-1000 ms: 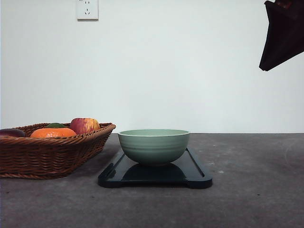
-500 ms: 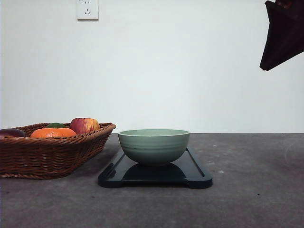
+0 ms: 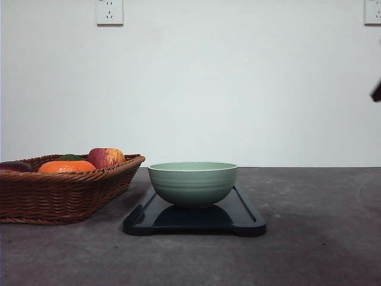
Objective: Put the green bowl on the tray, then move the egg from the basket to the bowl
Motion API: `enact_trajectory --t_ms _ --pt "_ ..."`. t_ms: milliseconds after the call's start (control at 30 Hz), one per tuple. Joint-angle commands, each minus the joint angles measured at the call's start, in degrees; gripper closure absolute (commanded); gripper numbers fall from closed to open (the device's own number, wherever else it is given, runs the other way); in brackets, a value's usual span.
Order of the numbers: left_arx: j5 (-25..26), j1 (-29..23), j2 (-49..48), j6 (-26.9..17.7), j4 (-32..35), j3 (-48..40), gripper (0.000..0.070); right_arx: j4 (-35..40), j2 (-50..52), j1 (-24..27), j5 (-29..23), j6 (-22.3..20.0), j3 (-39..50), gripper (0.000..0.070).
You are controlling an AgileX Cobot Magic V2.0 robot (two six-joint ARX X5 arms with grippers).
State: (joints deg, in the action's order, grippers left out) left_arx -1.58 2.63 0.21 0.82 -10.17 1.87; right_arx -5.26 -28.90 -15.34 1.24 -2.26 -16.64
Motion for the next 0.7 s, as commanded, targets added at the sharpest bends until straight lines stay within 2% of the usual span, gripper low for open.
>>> enact_trajectory --t_ms 0,200,467,667 --pt "-0.09 -0.11 0.02 -0.13 0.81 -1.11 0.07 0.91 3.43 1.37 -0.23 -0.33 2.02 0.0684" --pt "-0.09 -0.11 0.02 -0.13 0.81 -1.11 0.07 0.74 15.54 7.02 -0.24 -0.33 9.47 0.0684" --pt "-0.09 -0.11 0.02 -0.13 0.81 -1.11 0.07 -1.52 28.8 9.83 -0.3 -0.23 15.97 0.0684" --pt "-0.09 -0.11 0.03 -0.13 0.82 -1.09 0.07 -1.11 28.69 9.98 -0.18 0.17 15.96 0.0684"
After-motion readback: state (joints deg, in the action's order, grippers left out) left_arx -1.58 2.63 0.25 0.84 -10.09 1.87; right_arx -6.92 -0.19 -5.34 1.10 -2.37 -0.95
